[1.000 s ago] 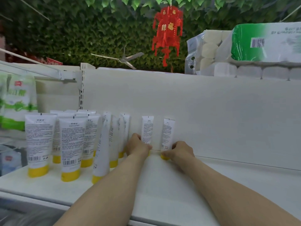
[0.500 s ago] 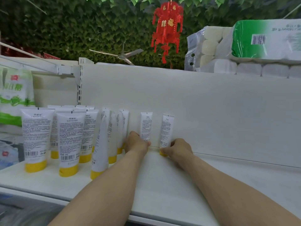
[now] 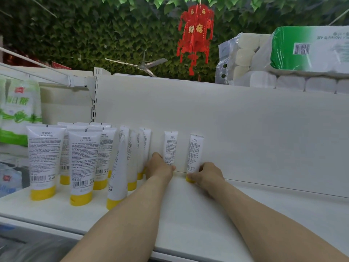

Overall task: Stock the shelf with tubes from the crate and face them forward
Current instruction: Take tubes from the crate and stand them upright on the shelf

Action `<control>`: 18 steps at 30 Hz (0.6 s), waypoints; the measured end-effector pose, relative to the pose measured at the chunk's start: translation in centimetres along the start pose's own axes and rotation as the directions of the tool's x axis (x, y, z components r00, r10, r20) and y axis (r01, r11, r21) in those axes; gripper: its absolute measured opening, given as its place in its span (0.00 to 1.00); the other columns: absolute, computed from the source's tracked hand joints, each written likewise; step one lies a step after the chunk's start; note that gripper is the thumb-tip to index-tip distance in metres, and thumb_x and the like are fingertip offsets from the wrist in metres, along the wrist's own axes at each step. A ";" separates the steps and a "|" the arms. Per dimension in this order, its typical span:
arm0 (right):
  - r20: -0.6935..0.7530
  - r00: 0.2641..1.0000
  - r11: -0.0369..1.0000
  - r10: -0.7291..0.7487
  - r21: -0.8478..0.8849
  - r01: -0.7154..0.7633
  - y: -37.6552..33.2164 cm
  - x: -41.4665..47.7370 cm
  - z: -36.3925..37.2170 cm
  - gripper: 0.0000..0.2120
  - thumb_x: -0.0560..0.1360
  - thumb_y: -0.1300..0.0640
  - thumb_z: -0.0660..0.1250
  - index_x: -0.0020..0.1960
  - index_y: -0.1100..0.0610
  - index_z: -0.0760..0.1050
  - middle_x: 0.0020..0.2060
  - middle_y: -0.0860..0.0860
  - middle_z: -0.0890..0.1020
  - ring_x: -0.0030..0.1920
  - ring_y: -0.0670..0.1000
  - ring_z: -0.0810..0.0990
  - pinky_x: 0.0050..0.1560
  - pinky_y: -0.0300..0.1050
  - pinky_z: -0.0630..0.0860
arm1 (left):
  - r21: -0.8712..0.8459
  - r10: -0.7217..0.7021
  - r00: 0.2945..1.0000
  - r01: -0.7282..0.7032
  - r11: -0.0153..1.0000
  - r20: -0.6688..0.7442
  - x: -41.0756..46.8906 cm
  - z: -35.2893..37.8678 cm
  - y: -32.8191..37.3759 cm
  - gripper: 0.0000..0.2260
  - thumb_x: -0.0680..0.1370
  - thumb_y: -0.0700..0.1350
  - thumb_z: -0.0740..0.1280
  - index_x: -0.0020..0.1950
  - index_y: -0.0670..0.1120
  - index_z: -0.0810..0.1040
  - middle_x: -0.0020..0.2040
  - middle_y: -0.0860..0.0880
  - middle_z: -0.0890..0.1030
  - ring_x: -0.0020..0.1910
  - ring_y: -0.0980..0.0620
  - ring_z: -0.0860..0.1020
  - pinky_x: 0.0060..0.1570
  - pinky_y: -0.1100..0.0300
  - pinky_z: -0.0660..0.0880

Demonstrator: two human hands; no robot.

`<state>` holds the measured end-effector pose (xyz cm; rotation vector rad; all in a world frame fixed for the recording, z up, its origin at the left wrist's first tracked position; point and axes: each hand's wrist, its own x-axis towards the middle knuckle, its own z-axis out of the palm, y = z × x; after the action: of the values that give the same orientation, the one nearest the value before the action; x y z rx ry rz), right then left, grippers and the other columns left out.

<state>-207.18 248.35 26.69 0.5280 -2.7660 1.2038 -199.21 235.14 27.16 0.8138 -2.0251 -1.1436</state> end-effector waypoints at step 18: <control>0.027 0.999 0.997 -0.026 0.072 0.024 0.0 -1.0 -0.7 0.13 0.65 0.50 0.76 0.41 0.52 0.74 0.42 0.51 0.80 0.41 0.51 0.78 0.36 0.42 0.74 | 0.028 -0.048 0.999 0.048 0.998 -0.001 -0.6 -0.3 0.5 0.27 0.72 0.48 0.76 0.64 0.41 0.69 0.62 0.43 0.77 0.61 0.42 0.76 0.52 0.54 0.74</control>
<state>-206.23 249.14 27.01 0.5891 -2.7390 1.3047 -198.77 235.67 27.54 0.8809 -2.0354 -1.1435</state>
